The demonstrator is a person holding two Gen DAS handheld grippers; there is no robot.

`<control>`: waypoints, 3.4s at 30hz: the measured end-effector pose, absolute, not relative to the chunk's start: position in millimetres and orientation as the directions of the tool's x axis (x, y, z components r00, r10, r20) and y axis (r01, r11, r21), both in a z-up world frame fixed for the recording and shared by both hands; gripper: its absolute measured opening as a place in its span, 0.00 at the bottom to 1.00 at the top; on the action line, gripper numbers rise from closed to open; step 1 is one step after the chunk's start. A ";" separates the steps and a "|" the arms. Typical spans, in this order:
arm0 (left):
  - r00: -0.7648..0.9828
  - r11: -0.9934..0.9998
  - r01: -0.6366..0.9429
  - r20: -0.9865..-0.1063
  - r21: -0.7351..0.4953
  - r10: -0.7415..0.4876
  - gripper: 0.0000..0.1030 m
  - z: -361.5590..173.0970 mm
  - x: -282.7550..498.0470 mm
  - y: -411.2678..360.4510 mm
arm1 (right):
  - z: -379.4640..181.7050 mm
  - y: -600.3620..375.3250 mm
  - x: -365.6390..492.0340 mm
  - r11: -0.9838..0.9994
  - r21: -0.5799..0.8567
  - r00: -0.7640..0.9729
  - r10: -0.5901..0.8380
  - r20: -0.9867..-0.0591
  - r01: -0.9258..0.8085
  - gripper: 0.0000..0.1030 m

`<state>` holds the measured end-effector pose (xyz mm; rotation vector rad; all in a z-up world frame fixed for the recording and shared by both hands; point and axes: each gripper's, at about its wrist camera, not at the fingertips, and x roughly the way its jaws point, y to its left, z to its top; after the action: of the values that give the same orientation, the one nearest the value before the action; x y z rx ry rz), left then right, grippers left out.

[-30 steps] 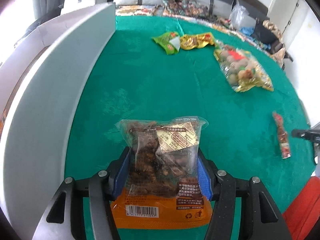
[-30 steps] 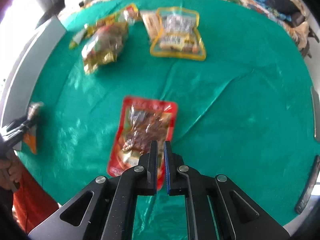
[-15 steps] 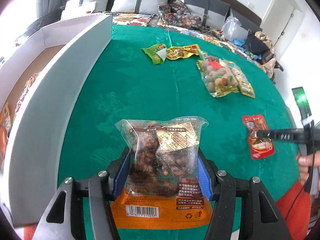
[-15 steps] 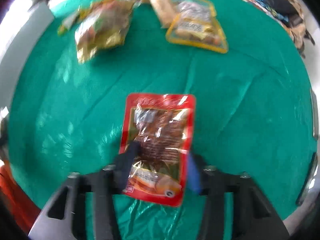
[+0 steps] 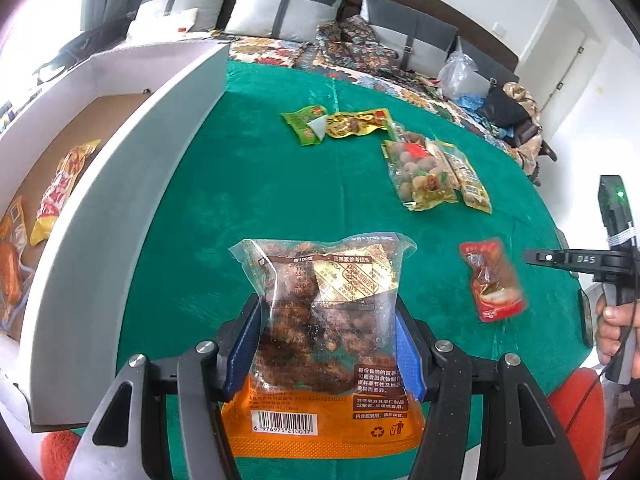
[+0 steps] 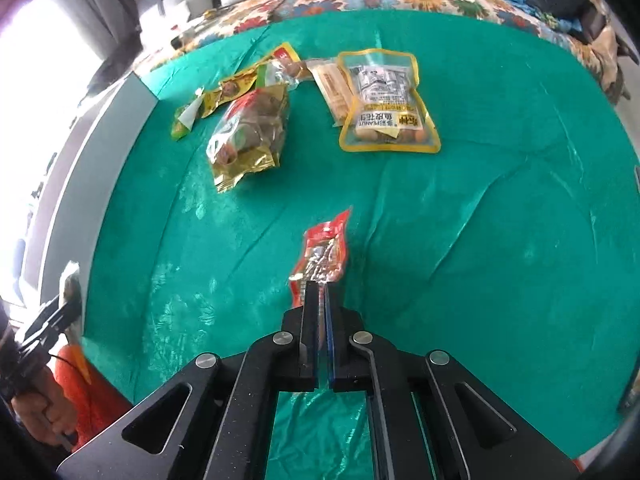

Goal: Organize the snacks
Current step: 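Lift the red packet with the right tool while the left holds the jerky packet, then carry the jerky packet and red packet together over the white box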

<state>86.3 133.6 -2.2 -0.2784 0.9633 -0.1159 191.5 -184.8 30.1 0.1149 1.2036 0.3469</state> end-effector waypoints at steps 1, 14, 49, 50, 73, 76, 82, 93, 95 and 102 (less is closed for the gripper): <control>0.564 0.956 -0.035 -0.796 -0.291 -0.221 0.57 -4.4 86.1 135.3 | 30.1 -181.0 192.4 0.941 0.275 0.314 0.326 -0.892 -0.198 0.02; 0.551 0.958 -0.015 -0.802 -0.286 -0.231 0.58 -7.9 86.5 121.9 | -29.4 -115.2 203.9 0.979 -0.001 0.285 0.058 -0.957 -0.202 0.84; 0.722 0.867 -0.212 -0.670 -0.452 -0.173 0.58 90.5 34.3 278.3 | -62.2 -22.6 220.0 0.726 0.044 0.180 0.228 -0.957 -0.686 0.80; 0.715 0.863 -0.208 -0.673 -0.461 -0.187 0.58 86.6 35.8 274.2 | -82.4 -25.1 219.0 0.715 0.025 0.161 0.192 -0.968 -0.699 0.80; 0.679 0.870 -0.195 -0.703 -0.453 -0.214 0.58 71.3 44.6 244.4 | -153.5 -78.1 287.0 0.852 0.128 0.206 0.264 -0.942 -0.507 0.63; 0.674 0.875 -0.190 -0.708 -0.445 -0.213 0.58 68.2 45.8 242.1 | -153.3 -85.2 290.2 0.907 -0.020 0.319 0.127 -0.939 -0.420 0.77; 0.664 0.867 -0.185 -0.709 -0.463 -0.237 0.58 59.6 50.5 235.5 | -199.4 -94.6 298.9 0.949 0.076 0.287 0.169 -0.943 -0.308 0.90; 0.659 0.872 -0.175 -0.713 -0.457 -0.241 0.58 53.9 51.6 230.2 | -215.8 -90.0 300.3 0.891 0.204 0.212 0.309 -0.927 -0.405 0.14; 0.658 0.874 -0.178 -0.715 -0.453 -0.237 0.58 53.1 51.6 230.8 | -215.0 -104.1 304.0 0.875 0.307 0.181 0.394 -0.901 -0.374 0.07; 0.656 0.873 -0.180 -0.717 -0.453 -0.237 0.58 54.1 50.5 227.4 | -206.3 -96.1 312.0 0.824 0.446 0.159 0.521 -0.838 -0.350 0.04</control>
<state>50.5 227.4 54.1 -0.5245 0.8660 -0.0341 312.0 -96.1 -206.3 0.1611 1.2669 0.6263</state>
